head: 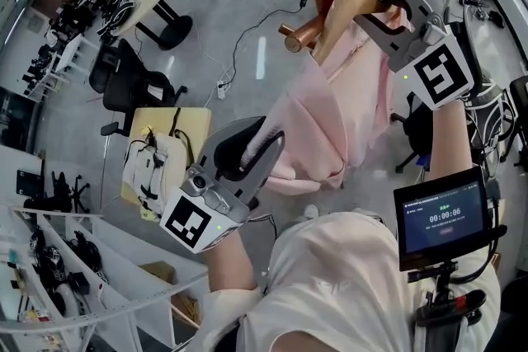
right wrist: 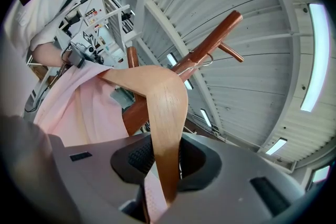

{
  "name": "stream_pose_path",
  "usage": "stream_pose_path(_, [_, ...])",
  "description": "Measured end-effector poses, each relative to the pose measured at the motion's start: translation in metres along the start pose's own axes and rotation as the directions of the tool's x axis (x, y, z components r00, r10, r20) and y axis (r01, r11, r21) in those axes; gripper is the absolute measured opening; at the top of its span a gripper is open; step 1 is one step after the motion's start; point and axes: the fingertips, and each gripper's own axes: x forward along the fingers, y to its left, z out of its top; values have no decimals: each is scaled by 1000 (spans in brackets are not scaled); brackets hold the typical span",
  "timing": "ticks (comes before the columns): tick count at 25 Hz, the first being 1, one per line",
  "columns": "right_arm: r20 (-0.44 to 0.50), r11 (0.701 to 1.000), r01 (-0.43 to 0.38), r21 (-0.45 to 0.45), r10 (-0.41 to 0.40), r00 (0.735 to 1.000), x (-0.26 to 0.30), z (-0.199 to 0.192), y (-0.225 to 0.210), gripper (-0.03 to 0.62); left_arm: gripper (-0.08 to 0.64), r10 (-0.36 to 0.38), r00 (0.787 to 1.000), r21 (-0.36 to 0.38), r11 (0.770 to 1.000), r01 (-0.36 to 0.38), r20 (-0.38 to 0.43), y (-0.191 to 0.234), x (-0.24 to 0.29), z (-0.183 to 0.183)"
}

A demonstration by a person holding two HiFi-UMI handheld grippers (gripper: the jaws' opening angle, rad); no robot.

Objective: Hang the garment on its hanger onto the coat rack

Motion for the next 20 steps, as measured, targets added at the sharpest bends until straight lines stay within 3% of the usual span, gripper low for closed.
stream_pose_path(5, [29, 1000, 4, 13, -4, 1000, 0, 3, -1, 103, 97, -46, 998, -5, 999, 47, 30, -11, -1, 6])
stream_pose_path(14, [31, 995, 75, 67, -77, 997, -5, 0, -5, 105, 112, -80, 996, 53, 995, 79, 24, -17, -2, 13])
stream_pose_path(18, [34, 991, 91, 100, -95, 995, -7, -2, -6, 114, 117, -100, 993, 35, 995, 98, 68, -14, -6, 20])
stream_pose_path(20, [39, 987, 100, 124, -106, 994, -9, -4, -9, 155, 117, -106, 988, 7, 994, 106, 113, -12, -10, 25])
